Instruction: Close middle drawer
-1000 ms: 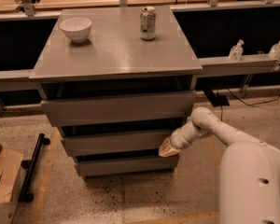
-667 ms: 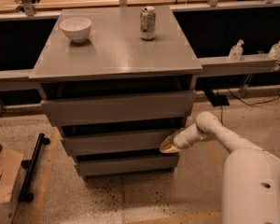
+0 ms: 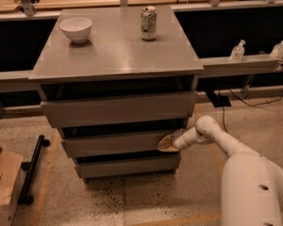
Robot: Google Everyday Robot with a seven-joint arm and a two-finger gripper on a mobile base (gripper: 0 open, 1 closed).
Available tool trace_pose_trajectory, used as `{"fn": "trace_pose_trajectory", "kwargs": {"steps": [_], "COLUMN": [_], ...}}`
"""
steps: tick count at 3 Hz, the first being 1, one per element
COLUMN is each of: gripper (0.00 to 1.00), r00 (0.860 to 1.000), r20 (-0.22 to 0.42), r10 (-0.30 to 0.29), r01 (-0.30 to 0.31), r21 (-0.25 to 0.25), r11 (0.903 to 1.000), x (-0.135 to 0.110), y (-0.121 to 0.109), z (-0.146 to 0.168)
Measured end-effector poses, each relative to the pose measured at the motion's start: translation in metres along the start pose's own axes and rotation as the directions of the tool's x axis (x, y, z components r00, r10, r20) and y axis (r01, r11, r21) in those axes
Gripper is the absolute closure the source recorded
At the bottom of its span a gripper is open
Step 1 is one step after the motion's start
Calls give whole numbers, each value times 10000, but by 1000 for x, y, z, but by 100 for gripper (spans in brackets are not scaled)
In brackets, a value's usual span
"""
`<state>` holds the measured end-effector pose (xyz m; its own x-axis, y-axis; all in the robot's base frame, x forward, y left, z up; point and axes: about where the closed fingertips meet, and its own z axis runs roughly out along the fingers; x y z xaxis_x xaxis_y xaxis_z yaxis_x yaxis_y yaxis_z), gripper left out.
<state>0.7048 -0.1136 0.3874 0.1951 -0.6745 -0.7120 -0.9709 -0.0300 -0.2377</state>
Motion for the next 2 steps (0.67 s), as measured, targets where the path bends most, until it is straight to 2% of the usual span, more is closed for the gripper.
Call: {"fn": "trace_pose_trajectory", "kwargs": {"steps": [2], "gripper": [27], "r00": [10000], "r20": [30], "r10": [1], "r01": [-1], "r21": [-54], "r11": [10000], "x": [-1], "y": [1], "z": [4]}}
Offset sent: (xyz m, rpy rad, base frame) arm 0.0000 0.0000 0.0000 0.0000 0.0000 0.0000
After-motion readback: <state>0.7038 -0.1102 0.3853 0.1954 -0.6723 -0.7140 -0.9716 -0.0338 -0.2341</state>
